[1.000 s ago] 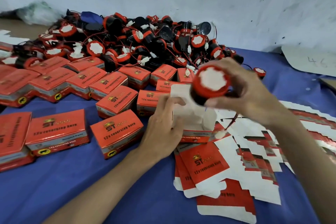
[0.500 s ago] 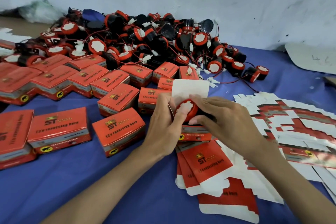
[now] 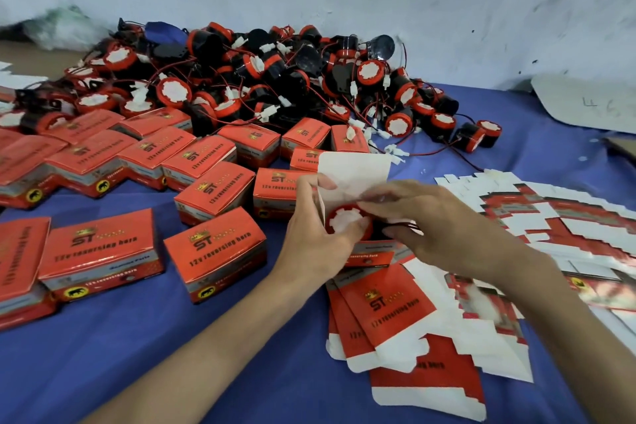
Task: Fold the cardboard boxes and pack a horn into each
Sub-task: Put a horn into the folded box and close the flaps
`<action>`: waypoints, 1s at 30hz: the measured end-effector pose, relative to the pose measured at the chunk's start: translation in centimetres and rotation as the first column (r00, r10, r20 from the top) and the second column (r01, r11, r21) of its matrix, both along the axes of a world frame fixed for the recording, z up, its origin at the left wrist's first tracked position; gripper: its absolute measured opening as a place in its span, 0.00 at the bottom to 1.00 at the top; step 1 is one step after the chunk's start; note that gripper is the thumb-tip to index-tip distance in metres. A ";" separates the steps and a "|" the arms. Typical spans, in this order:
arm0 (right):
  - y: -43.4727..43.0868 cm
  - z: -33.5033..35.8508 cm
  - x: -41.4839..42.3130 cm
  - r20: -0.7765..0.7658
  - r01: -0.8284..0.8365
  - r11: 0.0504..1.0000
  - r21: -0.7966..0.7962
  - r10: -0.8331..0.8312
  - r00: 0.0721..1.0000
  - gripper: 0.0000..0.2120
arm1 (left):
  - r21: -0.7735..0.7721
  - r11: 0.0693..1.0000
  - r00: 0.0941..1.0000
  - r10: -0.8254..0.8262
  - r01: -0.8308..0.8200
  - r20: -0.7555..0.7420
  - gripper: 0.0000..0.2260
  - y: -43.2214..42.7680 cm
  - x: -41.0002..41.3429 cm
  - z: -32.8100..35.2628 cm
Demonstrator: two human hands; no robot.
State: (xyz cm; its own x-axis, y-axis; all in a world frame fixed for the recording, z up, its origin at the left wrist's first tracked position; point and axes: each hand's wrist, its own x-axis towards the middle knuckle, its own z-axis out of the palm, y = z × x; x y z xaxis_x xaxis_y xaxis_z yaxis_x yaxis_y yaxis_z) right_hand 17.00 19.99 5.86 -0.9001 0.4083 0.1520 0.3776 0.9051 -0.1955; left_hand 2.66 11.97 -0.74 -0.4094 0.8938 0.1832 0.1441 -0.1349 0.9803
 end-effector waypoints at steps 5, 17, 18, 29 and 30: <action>-0.3 3.7 1.0 0.105 0.242 0.949 0.201 -0.266 0.958 0.15 | -0.053 0.997 0.998 0.051 -0.050 0.031 0.24 0.6 0.3 -0.1; -1.6 2.0 -4.5 -0.081 0.138 0.986 0.090 -0.131 0.988 0.09 | -0.095 0.995 0.999 0.000 0.004 0.046 0.30 -0.8 1.1 0.6; -1.8 1.5 -4.7 -0.058 0.128 0.990 0.062 -0.125 0.991 0.08 | -0.096 0.995 1.000 -0.006 0.008 0.019 0.30 -0.8 1.1 0.7; -1.1 1.0 -4.4 0.284 -0.031 0.991 -0.129 0.067 0.956 0.14 | -0.026 1.000 0.999 -0.010 0.009 -0.044 0.28 -0.7 0.6 0.2; -1.0 0.9 -4.5 0.274 -0.029 0.990 -0.137 0.066 0.959 0.15 | -0.017 1.000 0.999 -0.018 0.018 -0.035 0.29 -0.6 0.5 0.0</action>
State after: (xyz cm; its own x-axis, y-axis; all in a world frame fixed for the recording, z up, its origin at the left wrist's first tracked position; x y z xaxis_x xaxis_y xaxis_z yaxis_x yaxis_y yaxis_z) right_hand 12.49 19.01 6.79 -0.9180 0.3636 -0.1582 0.3909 0.8970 -0.2066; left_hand 3.21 11.33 -0.70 -0.3869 0.9040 0.1820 0.1759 -0.1214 0.9769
